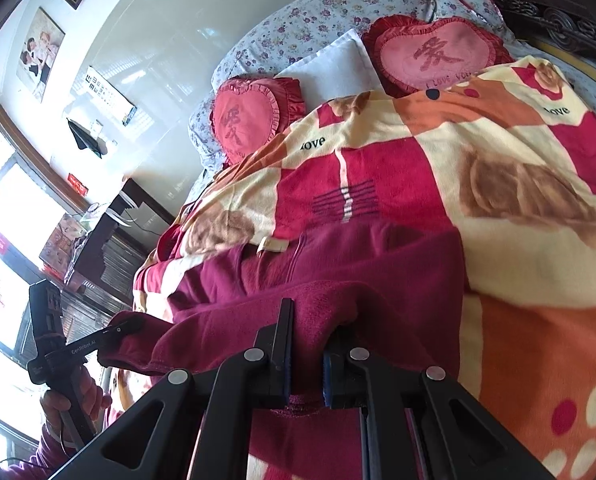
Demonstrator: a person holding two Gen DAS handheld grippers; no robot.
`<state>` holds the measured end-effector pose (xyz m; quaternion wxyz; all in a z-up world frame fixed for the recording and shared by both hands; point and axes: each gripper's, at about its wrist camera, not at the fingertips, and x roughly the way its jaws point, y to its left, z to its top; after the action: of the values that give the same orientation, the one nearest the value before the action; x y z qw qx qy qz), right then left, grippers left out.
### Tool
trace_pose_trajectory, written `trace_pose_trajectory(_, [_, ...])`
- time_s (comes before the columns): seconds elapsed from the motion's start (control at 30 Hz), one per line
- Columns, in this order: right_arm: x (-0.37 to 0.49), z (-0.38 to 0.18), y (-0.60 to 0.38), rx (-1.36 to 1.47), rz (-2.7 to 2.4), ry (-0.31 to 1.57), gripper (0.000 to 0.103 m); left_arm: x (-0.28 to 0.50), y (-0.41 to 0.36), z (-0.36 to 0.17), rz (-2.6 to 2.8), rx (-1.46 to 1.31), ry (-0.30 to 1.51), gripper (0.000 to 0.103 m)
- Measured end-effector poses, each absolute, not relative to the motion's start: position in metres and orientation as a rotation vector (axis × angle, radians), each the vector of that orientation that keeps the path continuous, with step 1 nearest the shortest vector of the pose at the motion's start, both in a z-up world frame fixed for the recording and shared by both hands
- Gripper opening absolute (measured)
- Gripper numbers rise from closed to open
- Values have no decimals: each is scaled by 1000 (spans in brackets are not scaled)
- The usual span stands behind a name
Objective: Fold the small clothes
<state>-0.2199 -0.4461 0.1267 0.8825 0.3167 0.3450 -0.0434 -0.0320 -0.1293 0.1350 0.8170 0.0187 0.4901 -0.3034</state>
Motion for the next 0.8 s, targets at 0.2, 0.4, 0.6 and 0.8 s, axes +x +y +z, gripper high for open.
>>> trace_pose_trajectory(0.2, [-186,118,-467,678,-107,720,10,-3,-145,128,-622,21,1071,6])
trace_pose_trajectory(0.4, [-155,102,-485,711,-66,739,49,31,-144,117,-654,-108,1163,7])
trace_pose_trajectory(0.6, [-162,119,-515,800,-128,649,50,33,-151,124,-685,-23,1182,7])
trace_pose_trajectory(0.8, [-191,142,-484,707,-78,583,50,45,-148,115,-705,-58,1255,7])
